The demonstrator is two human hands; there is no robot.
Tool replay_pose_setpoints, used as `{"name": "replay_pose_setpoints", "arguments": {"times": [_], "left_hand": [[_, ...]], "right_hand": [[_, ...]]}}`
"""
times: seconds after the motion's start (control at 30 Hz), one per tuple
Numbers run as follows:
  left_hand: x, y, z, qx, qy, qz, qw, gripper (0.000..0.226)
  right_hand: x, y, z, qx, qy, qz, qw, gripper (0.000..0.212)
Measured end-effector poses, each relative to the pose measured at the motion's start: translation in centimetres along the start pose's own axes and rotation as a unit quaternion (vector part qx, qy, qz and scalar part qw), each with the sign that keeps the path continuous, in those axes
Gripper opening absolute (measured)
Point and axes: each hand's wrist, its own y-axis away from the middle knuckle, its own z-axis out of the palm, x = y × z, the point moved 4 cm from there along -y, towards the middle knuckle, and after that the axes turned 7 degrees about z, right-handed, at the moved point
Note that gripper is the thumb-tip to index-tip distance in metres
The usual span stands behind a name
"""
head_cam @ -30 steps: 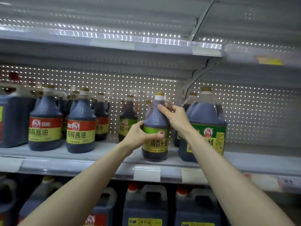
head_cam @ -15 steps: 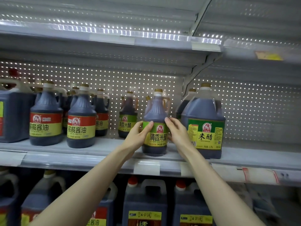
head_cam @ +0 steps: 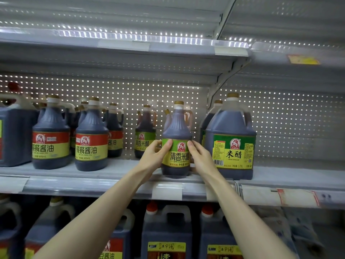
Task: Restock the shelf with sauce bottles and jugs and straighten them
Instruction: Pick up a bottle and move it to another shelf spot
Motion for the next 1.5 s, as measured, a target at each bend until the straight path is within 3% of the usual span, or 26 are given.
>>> {"name": "replay_pose_setpoints", "arguments": {"times": [1.5], "left_hand": [[-0.02, 0.03, 0.40, -0.037, 0.030, -0.010, 0.999, 0.028]], "right_hand": [[0.79, -0.83, 0.06, 0.008, 0.044, 0.007, 0.999, 0.041]]}}
